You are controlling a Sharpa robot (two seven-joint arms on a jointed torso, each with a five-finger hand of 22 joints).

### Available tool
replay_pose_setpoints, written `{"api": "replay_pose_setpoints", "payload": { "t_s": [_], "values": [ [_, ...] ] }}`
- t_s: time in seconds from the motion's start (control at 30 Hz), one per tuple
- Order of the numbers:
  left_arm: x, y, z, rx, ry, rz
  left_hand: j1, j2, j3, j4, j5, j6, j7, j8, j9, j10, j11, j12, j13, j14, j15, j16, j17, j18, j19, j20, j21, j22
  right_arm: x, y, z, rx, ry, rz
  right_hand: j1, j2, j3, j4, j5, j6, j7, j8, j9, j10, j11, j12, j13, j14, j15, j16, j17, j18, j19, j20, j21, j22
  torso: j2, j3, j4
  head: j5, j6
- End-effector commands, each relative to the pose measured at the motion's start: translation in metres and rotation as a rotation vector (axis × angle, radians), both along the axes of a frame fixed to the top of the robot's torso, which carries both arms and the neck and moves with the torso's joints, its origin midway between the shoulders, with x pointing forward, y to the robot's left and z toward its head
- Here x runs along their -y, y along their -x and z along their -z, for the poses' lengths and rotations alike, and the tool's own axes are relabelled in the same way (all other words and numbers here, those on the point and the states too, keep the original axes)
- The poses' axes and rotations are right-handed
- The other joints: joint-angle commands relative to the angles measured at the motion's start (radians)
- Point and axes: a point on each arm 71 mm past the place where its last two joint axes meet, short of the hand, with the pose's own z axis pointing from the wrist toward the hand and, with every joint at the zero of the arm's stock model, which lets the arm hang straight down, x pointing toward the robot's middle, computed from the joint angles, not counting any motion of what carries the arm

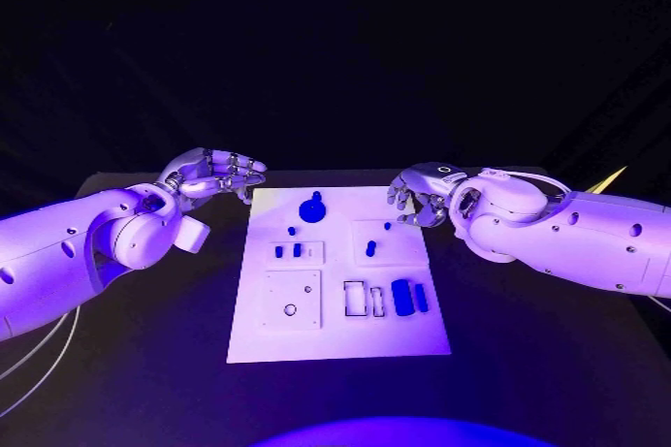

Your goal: Assemble the parts on the task board

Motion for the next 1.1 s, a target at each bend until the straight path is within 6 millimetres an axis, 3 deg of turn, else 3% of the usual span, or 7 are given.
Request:
{"api": "replay_pose_setpoints", "payload": {
  "t_s": [0.03,0.2,0.47,0.87,1.1],
  "values": [
    [0.003,0.004,-0.003,-0.011,0.059,0.014,-0.013,0.003,-0.033,0.009,0.018,-0.008,0.004,0.011,0.001,-0.019,0.005,0.005,-0.013,-0.013,0.004,-0.023,-0.014,0.007,-0.003,-0.002,-0.009,-0.017,-0.005,0.0,0.005,-0.008,0.024,-0.008,-0.007,-0.022,0.041,-0.009,0.009,0.039,0.005,-0.018,-0.005,-0.017,-0.003,-0.012,-0.008,0.045,0.002,0.016,0.015,-0.019,0.017,0.0,0.027,0.016,0.001,-0.0005,0.0002,-0.008,0.003],
    [0.004,0.008,-0.005,-0.02,0.109,0.013,-0.012,0.004,-0.033,0.009,0.018,-0.007,0.004,0.011,0.002,-0.019,0.005,0.005,-0.013,-0.014,0.004,-0.024,-0.015,0.007,-0.003,-0.002,-0.011,-0.019,-0.011,0.0,0.013,-0.011,0.04,-0.021,-0.015,-0.017,0.055,-0.015,0.009,0.052,-0.003,-0.02,-0.002,0.001,-0.013,-0.009,-0.012,0.049,-0.005,0.026,0.023,-0.02,0.021,-0.002,0.048,0.029,0.001,0.0002,0.0021,-0.016,0.001],
    [0.005,0.013,-0.008,-0.016,0.137,0.01,-0.01,0.005,-0.034,0.008,0.019,-0.009,0.005,0.011,0.001,-0.019,0.005,0.006,-0.013,-0.014,0.004,-0.027,-0.016,0.007,-0.001,-0.002,-0.014,-0.021,-0.016,-0.002,0.024,-0.027,0.051,-0.023,-0.027,-0.008,0.075,-0.023,0.009,0.076,-0.008,-0.017,0.003,0.025,-0.019,-0.007,-0.018,0.05,-0.008,0.031,0.024,-0.025,0.029,-0.006,0.079,0.047,0.003,0.0016,0.0018,-0.013,-0.002],
    [0.008,0.018,-0.009,-0.014,0.147,0.018,-0.009,0.006,-0.034,0.008,0.02,-0.009,0.005,0.012,0.002,-0.019,0.005,0.006,-0.013,-0.014,0.005,-0.028,-0.017,0.007,0.0,-0.002,-0.015,-0.022,-0.017,-0.005,0.033,-0.029,0.06,-0.01,-0.039,0.008,0.123,-0.042,0.01,0.099,-0.003,-0.021,0.008,0.053,-0.015,-0.012,-0.029,0.052,-0.005,0.038,0.026,-0.029,0.035,-0.006,0.106,0.065,0.002,0.0031,-0.001,-0.008,-0.007],
    [0.007,0.018,-0.009,-0.016,0.145,0.013,-0.009,0.007,-0.035,0.008,0.02,-0.01,0.006,0.012,0.001,-0.019,0.006,0.006,-0.013,-0.014,0.005,-0.029,-0.018,0.007,0.001,-0.002,-0.016,-0.023,-0.018,-0.005,0.036,-0.039,0.058,-0.014,-0.057,0.031,0.159,-0.069,0.008,0.132,-0.009,-0.012,0.021,0.091,-0.022,-0.014,-0.034,0.054,-0.01,0.051,0.035,-0.035,0.042,-0.007,0.147,0.09,0.002,0.0038,-0.002,-0.007,-0.01]
  ]
}}
